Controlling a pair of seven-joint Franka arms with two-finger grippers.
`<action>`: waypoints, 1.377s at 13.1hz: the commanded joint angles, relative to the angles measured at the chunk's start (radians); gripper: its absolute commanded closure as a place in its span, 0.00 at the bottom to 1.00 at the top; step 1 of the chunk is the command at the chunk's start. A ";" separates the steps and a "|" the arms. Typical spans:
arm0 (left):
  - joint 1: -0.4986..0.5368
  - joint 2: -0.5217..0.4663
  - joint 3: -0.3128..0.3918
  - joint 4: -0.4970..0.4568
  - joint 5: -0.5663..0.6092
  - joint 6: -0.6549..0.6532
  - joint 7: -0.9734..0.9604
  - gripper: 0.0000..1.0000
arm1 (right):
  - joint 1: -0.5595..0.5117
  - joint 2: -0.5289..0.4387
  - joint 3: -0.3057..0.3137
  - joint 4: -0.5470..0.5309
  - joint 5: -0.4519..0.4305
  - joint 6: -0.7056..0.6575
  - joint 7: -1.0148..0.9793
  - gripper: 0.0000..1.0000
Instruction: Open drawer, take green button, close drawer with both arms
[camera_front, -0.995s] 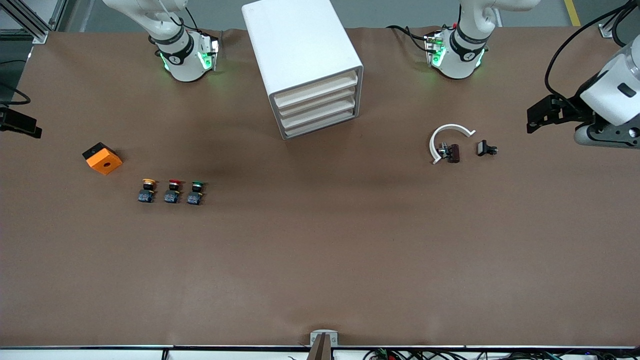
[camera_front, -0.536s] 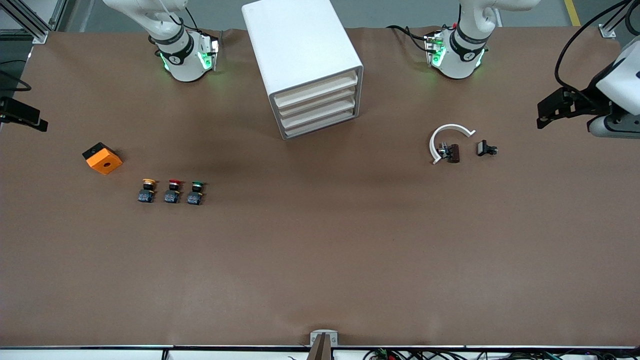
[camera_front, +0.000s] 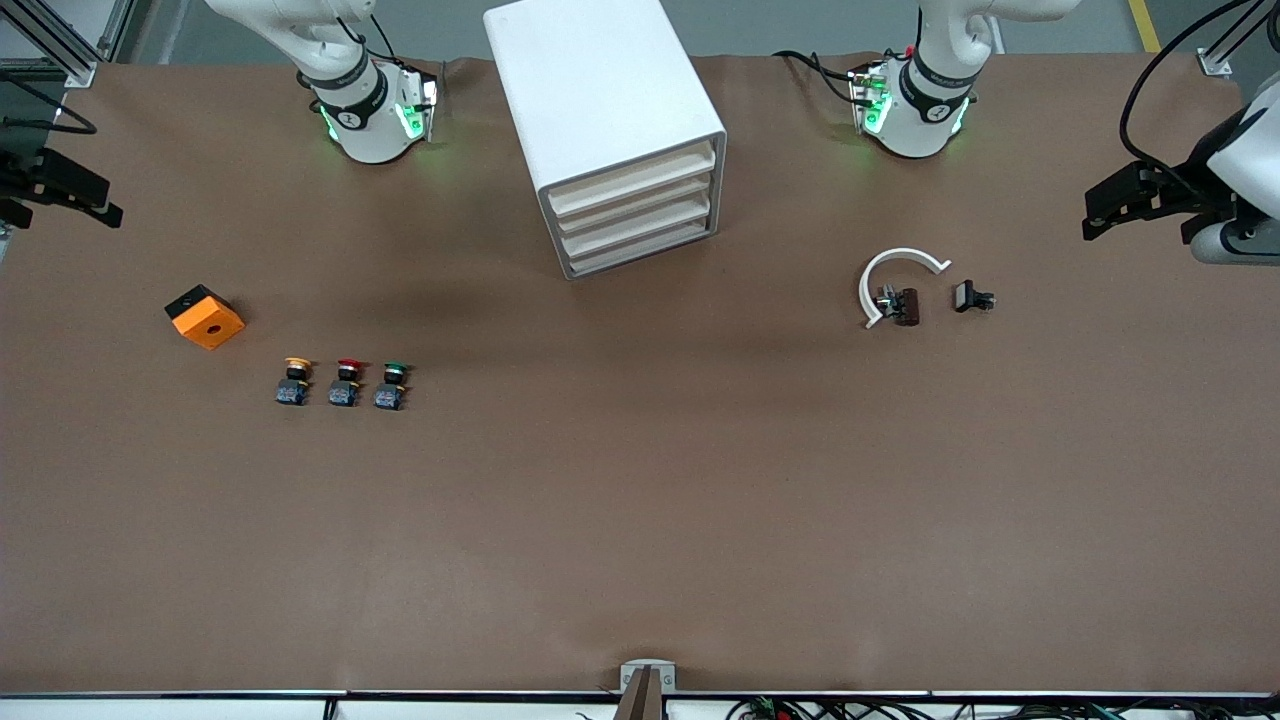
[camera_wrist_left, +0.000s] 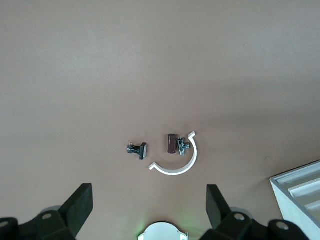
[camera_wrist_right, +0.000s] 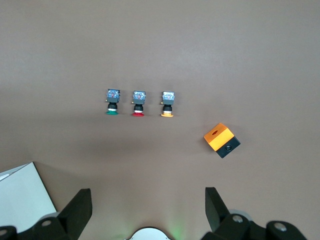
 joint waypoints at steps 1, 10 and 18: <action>0.006 -0.014 -0.009 0.002 -0.011 -0.018 -0.005 0.00 | 0.006 -0.049 -0.004 -0.060 0.009 0.025 -0.008 0.00; 0.267 0.000 -0.338 0.003 0.015 0.025 0.012 0.00 | 0.003 -0.088 -0.010 -0.060 0.015 0.019 0.000 0.00; 0.316 -0.156 -0.360 -0.216 0.001 0.161 0.012 0.00 | 0.006 -0.091 -0.059 -0.084 0.052 0.019 0.009 0.00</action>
